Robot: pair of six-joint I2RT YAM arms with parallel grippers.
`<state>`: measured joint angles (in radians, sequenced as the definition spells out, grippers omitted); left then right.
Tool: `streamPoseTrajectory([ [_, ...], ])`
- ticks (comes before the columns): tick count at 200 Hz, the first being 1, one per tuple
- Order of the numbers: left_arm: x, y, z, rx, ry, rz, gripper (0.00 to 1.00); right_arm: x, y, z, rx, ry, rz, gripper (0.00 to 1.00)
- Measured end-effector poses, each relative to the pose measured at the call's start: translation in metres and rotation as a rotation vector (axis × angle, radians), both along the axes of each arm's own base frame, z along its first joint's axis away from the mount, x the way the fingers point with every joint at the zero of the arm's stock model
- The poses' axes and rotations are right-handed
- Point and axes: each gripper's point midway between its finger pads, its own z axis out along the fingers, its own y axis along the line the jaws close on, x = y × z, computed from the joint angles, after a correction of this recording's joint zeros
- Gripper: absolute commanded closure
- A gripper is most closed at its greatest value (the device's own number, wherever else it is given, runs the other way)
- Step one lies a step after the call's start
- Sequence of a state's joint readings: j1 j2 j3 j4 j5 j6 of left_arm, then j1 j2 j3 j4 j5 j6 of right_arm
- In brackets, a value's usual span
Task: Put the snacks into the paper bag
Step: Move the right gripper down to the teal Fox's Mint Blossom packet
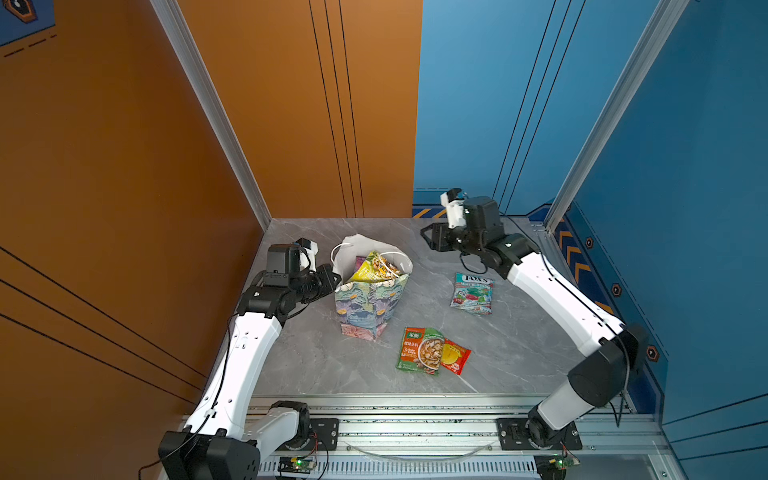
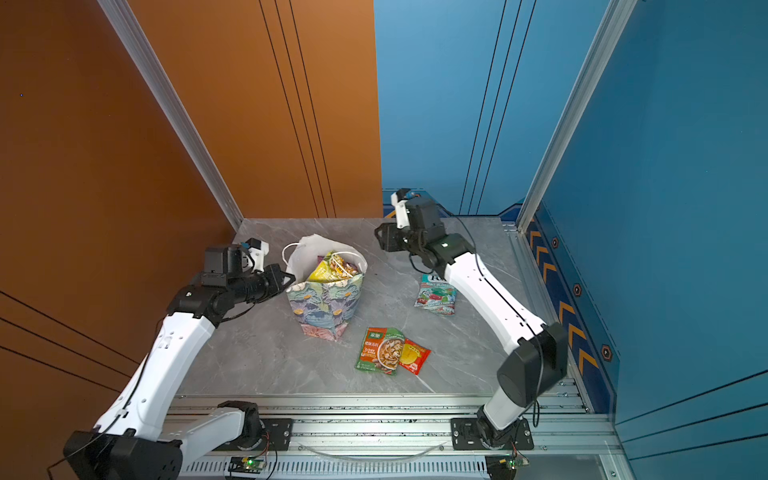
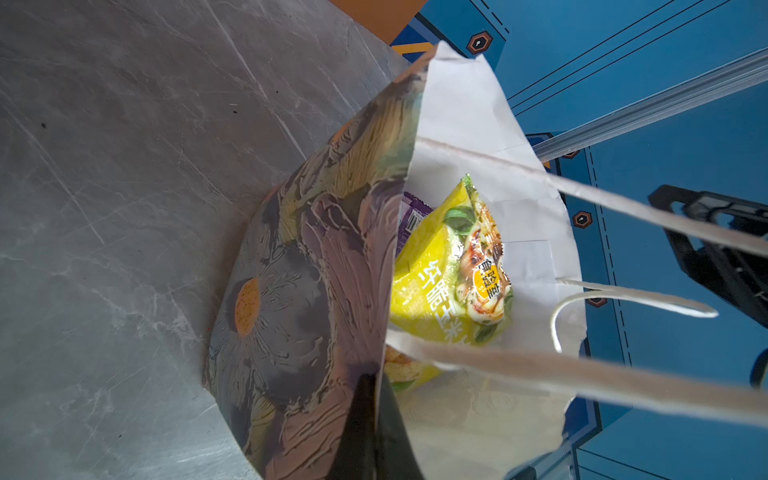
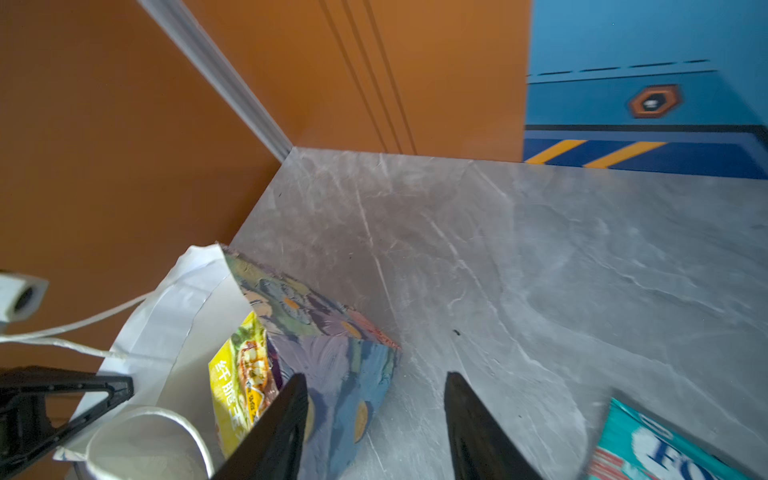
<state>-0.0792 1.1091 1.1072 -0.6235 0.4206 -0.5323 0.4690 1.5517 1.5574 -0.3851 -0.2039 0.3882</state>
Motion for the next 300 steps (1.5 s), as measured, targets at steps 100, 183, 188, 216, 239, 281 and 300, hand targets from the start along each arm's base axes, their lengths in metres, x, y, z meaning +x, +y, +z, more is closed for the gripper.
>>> streamPoseTrajectory([
  [100,0.0,0.0,0.0,0.0,0.0,0.001,1.0,-0.066,-0.189,-0.19,0.061,0.449,-0.514,0.41],
  [183,0.0,0.001,0.001,0.0,-0.001,0.003,1.0,-0.033,-0.215,-0.253,0.185,0.563,-0.602,0.4],
  [188,0.0,0.001,0.0,0.0,-0.001,0.003,1.0,-0.032,-0.215,-0.256,0.186,0.569,-0.604,0.4],
  [216,0.0,0.001,0.0,0.0,-0.001,0.003,1.0,-0.027,-0.214,-0.275,0.184,0.599,-0.601,0.4],
  [239,0.0,0.001,0.0,0.0,-0.001,0.003,1.0,-0.025,-0.21,-0.29,0.195,0.631,-0.59,0.4],
  [281,0.0,0.001,0.0,0.0,-0.001,0.004,1.0,-0.016,-0.194,-0.293,0.216,0.624,-0.553,0.4],
  [300,0.0,0.002,0.0,0.0,0.0,0.007,1.0,-0.012,-0.187,-0.295,0.223,0.617,-0.537,0.41],
])
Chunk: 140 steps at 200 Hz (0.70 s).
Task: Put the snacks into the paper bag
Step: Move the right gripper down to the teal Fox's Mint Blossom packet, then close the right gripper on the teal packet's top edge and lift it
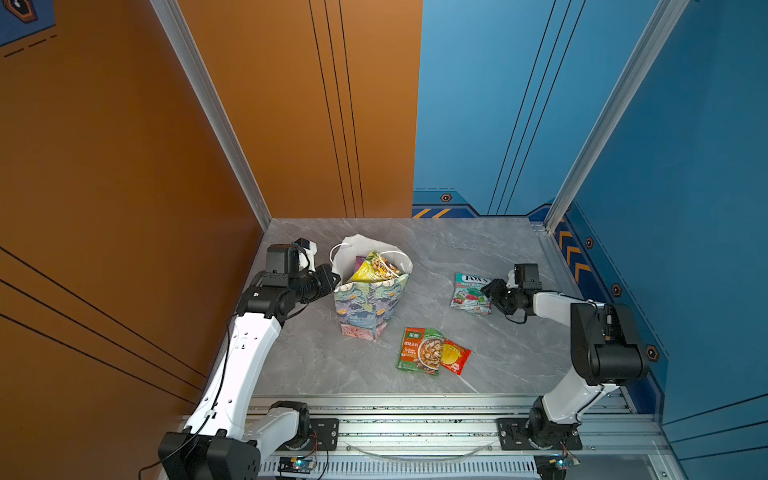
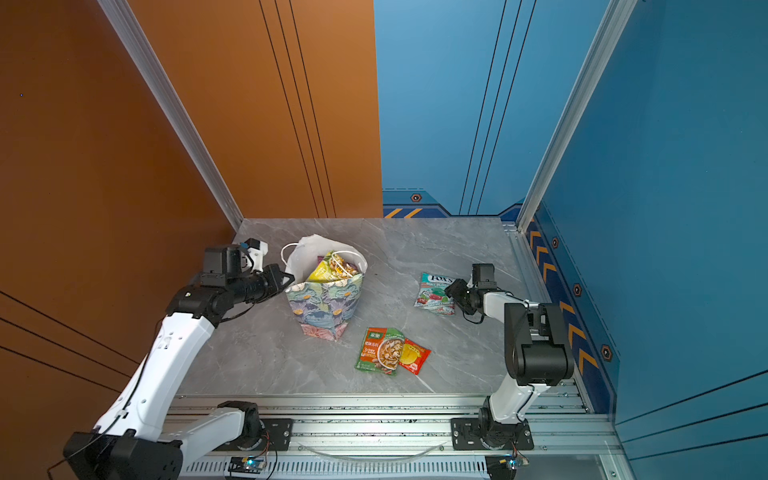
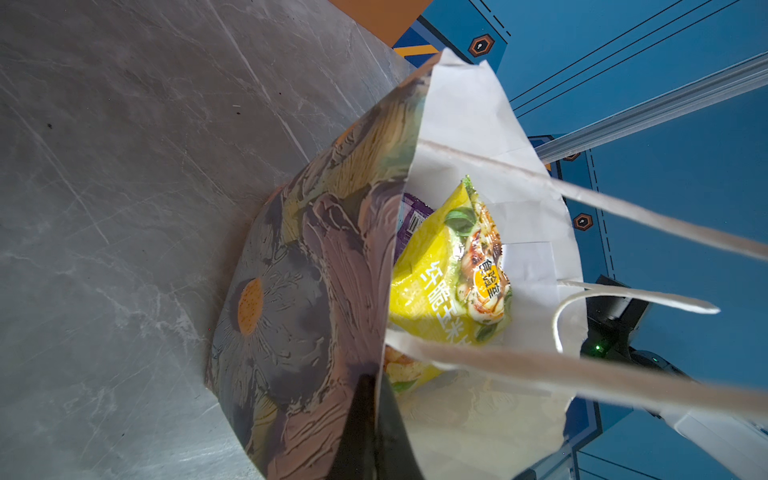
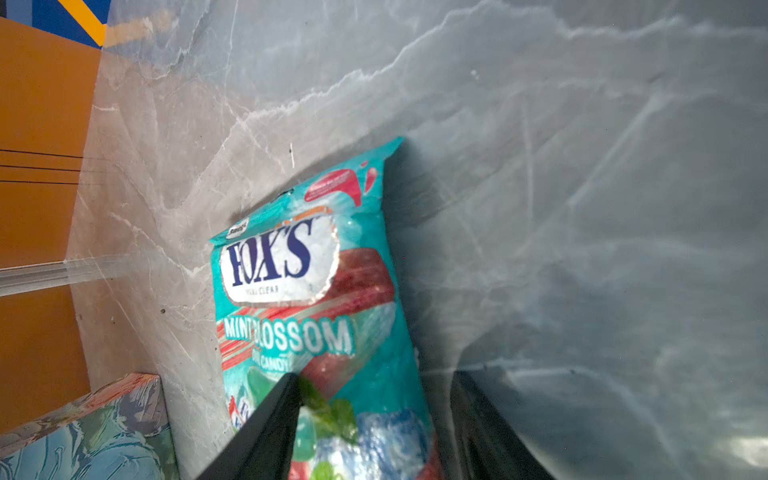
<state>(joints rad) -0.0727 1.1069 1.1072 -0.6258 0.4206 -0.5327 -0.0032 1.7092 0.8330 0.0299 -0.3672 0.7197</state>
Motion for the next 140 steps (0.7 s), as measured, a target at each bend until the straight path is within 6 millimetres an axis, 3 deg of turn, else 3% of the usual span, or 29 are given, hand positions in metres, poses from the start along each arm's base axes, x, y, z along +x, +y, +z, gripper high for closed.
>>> streamPoseTrajectory([
  [22,0.0,0.0,0.0,0.0,0.002,0.001,1.0,0.007,0.005,0.0,0.011,-0.019,0.004,0.47],
  [48,-0.001,0.0,0.0,0.0,0.003,0.001,1.0,0.013,0.009,-0.001,0.023,-0.035,0.002,0.71],
  [87,-0.002,0.0,0.0,0.001,0.005,0.001,1.0,0.016,0.01,0.0,0.036,-0.043,-0.01,0.95],
  [101,-0.002,0.0,0.0,0.001,0.005,0.001,1.0,0.016,0.012,0.0,0.04,-0.042,-0.009,1.0],
  [140,-0.002,0.0,0.0,0.001,0.005,0.001,1.0,0.015,0.015,0.008,0.046,-0.053,-0.005,1.0],
])
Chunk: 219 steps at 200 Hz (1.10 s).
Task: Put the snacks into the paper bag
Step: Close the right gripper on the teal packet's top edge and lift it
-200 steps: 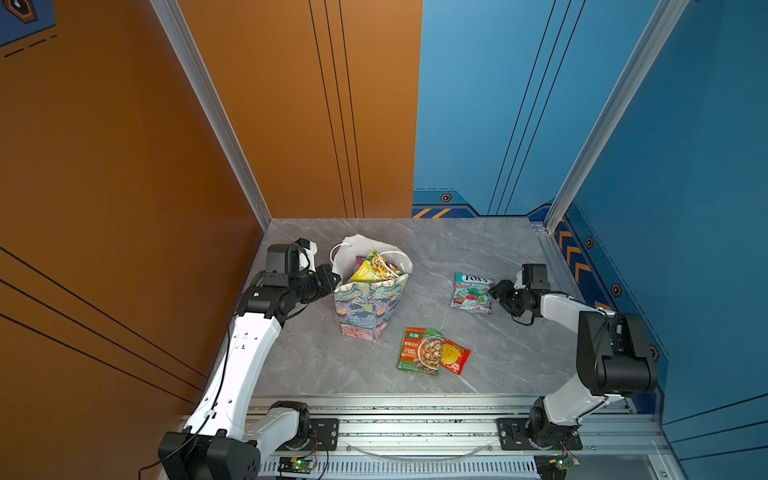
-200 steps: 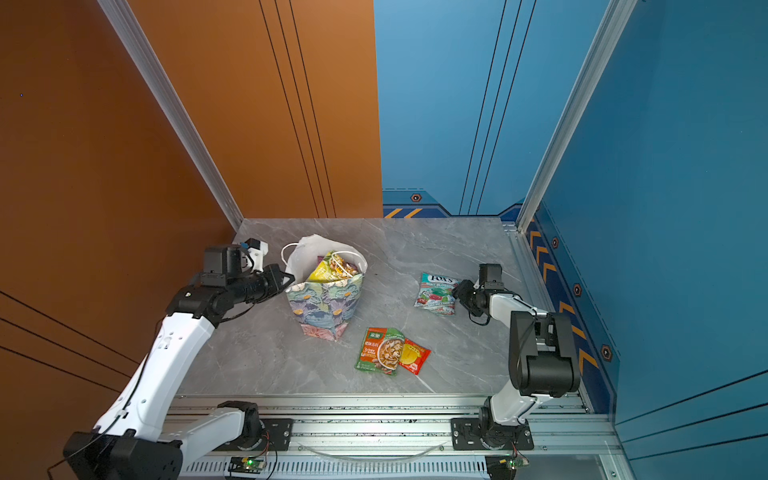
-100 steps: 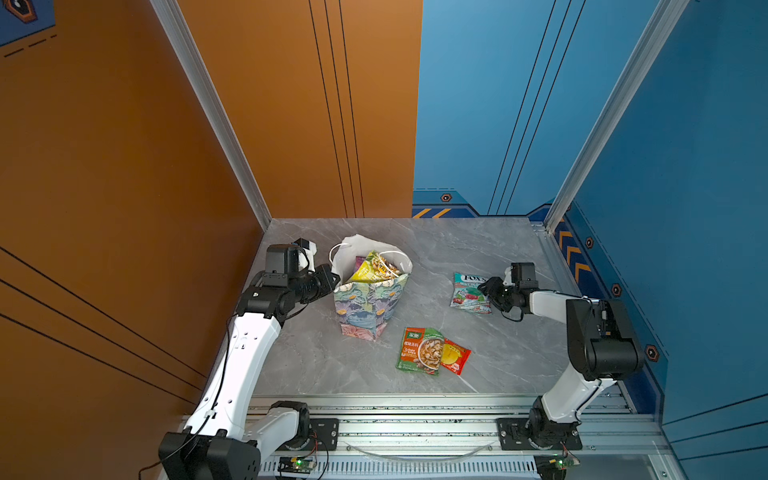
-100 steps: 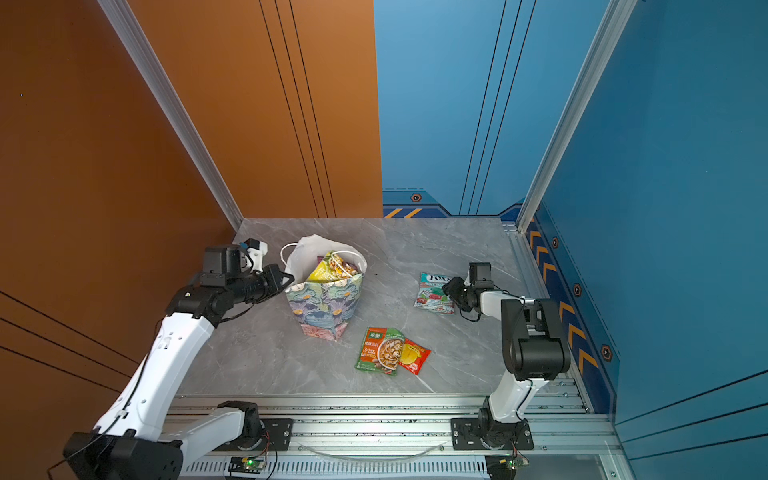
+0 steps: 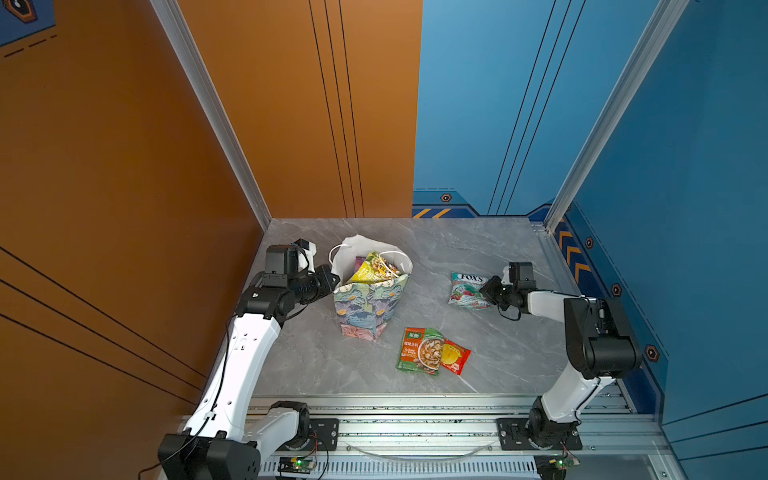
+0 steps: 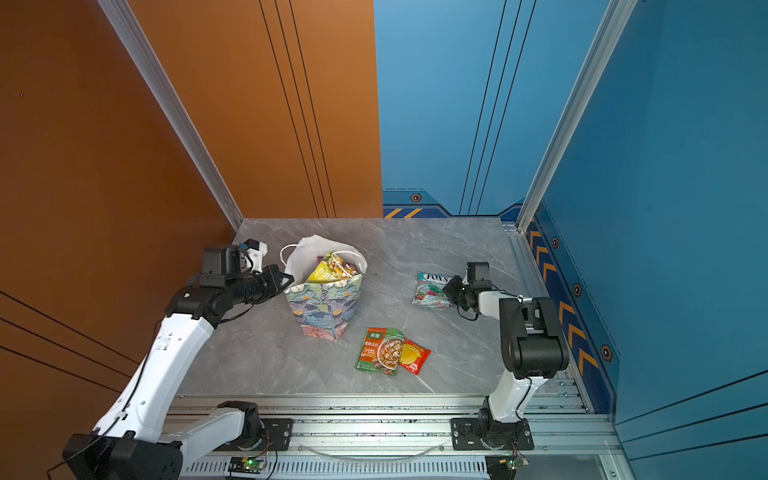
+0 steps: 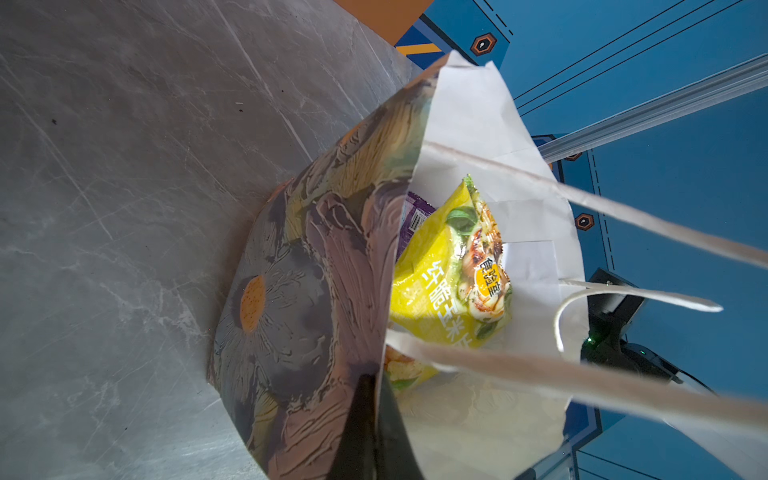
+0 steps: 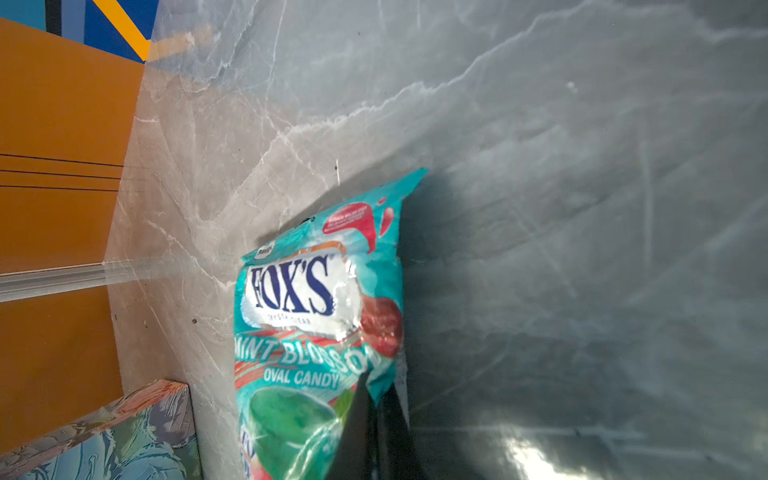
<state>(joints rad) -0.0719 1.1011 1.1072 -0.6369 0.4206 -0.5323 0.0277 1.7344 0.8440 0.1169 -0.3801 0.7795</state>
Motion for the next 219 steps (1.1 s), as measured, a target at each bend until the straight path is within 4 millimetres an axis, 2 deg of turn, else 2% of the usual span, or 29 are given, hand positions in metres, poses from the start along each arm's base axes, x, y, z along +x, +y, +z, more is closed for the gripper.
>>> streamPoseTrajectory([
  [20,0.0,0.0,0.0,0.0,0.0,0.0,1.0,-0.002,0.006,0.018,0.006,-0.029,0.01,1.0],
  [52,0.0,0.0,0.0,0.0,0.0,0.0,1.0,-0.007,0.024,0.064,0.004,-0.11,0.05,1.0],
  [116,0.0,0.0,0.0,0.0,0.001,0.0,1.0,0.003,0.075,0.191,0.019,-0.365,0.123,1.0],
  [173,0.0,0.0,0.0,0.0,0.002,0.0,1.0,0.004,0.13,0.292,0.06,-0.569,0.187,1.0],
  [193,0.0,0.0,0.0,0.0,0.002,0.0,1.0,0.007,0.15,0.32,0.078,-0.631,0.204,1.0],
  [219,0.0,0.0,0.0,0.0,0.002,0.0,1.0,0.014,0.177,0.342,0.095,-0.68,0.229,1.0],
])
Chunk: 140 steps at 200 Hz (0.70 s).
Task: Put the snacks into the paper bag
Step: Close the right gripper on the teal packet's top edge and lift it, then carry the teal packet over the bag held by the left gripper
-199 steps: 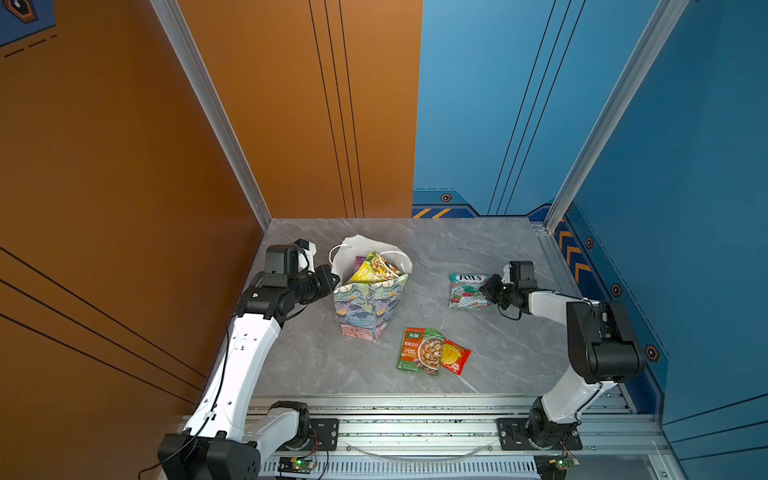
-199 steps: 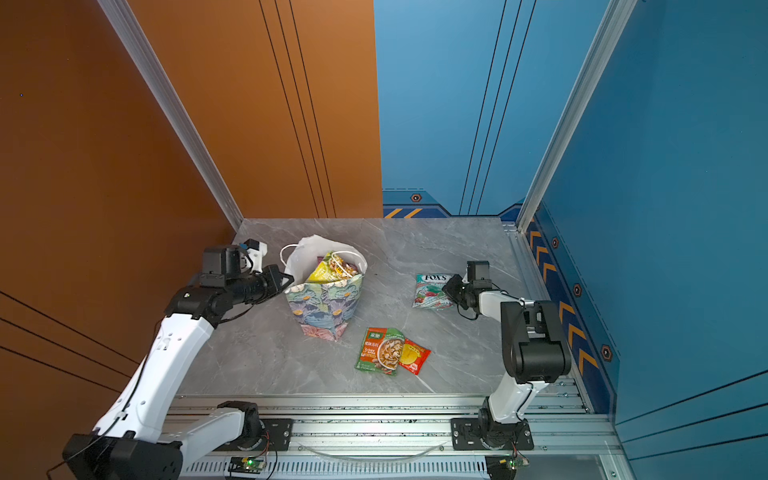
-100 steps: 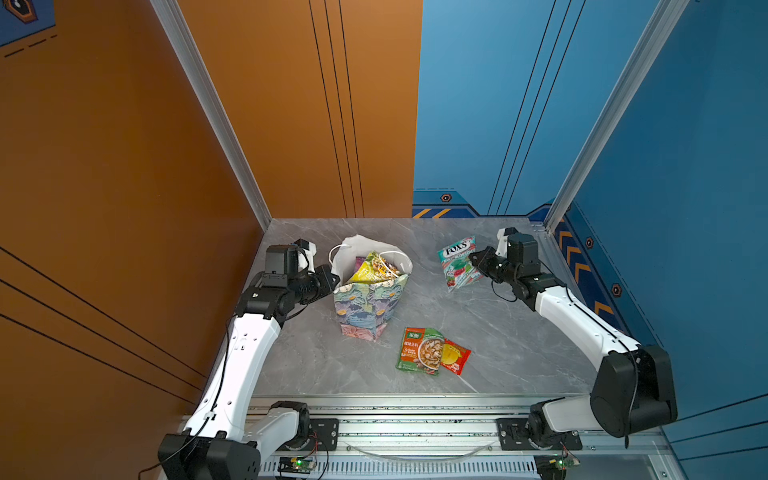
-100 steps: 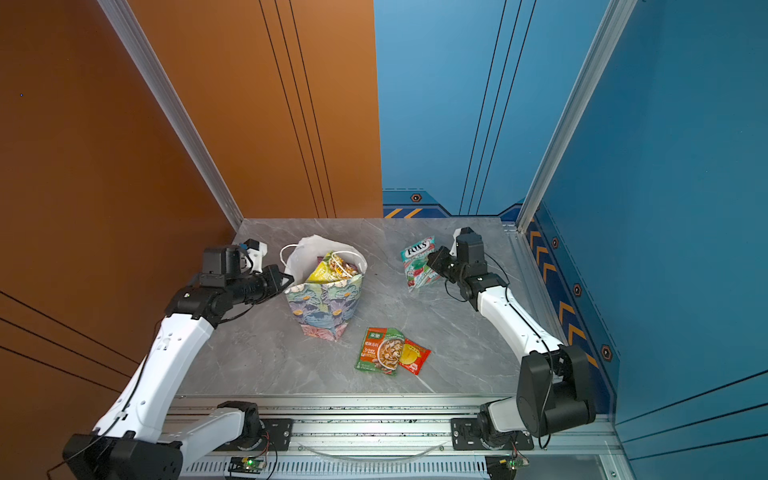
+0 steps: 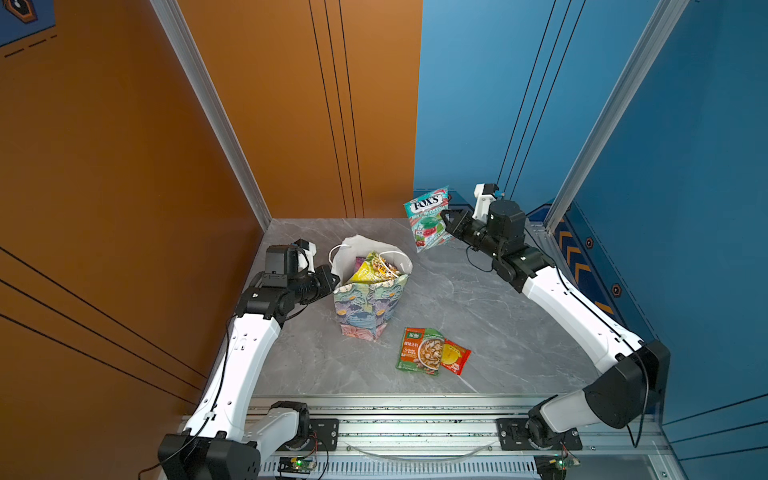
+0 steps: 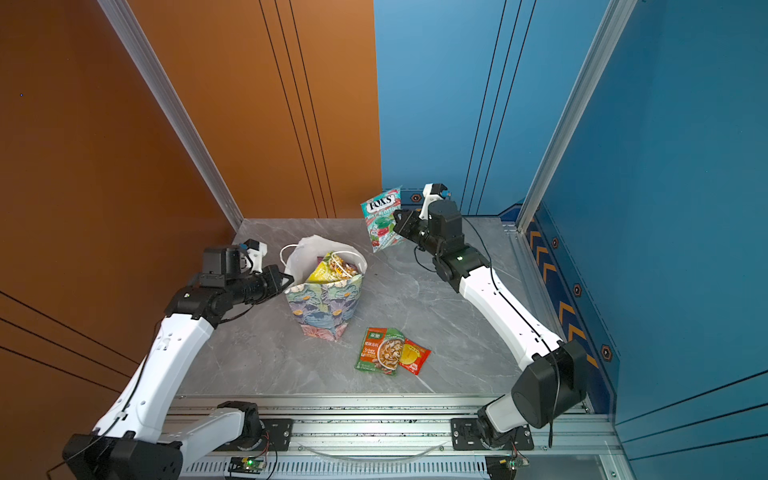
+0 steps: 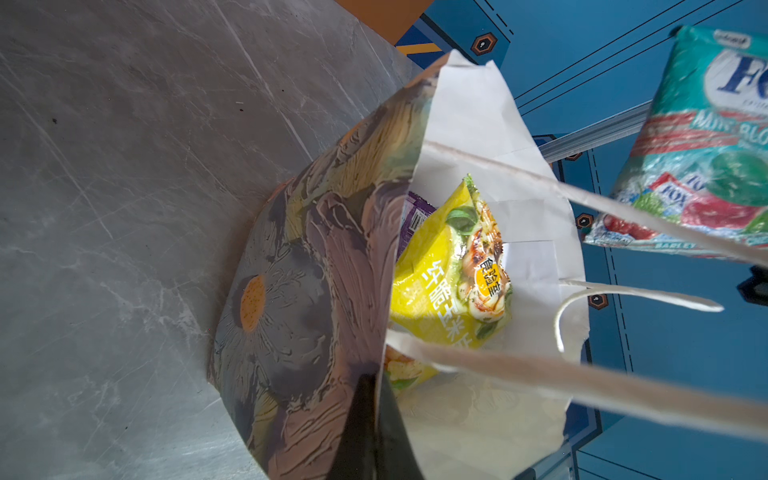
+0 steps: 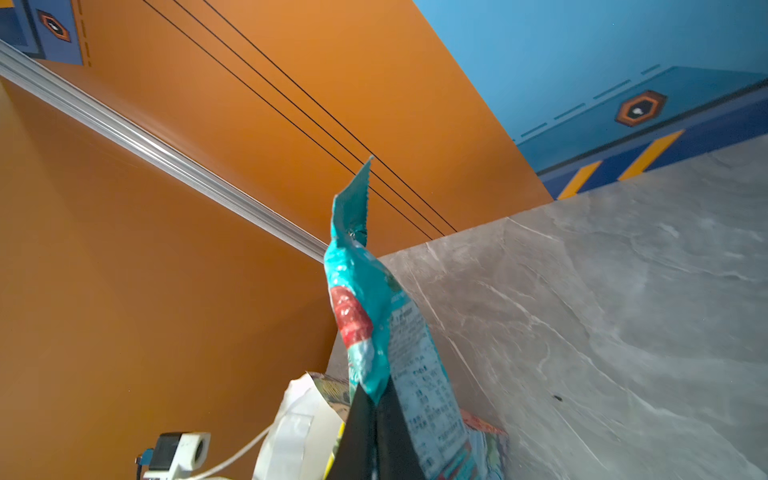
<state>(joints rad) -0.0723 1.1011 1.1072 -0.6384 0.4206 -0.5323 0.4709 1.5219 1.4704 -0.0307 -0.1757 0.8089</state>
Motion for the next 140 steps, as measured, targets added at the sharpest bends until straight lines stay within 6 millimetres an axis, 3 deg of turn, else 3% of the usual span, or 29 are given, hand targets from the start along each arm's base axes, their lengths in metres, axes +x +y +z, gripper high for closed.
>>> streamPoseTrajectory([
  [65,0.0,0.0,0.0,0.0,0.0,-0.001,1.0,0.018,0.068,0.01,0.011,-0.026,0.082,1.0],
  [140,0.0,0.0,0.0,0.0,0.001,0.0,1.0,-0.008,0.114,0.012,0.001,-0.044,0.177,1.0],
])
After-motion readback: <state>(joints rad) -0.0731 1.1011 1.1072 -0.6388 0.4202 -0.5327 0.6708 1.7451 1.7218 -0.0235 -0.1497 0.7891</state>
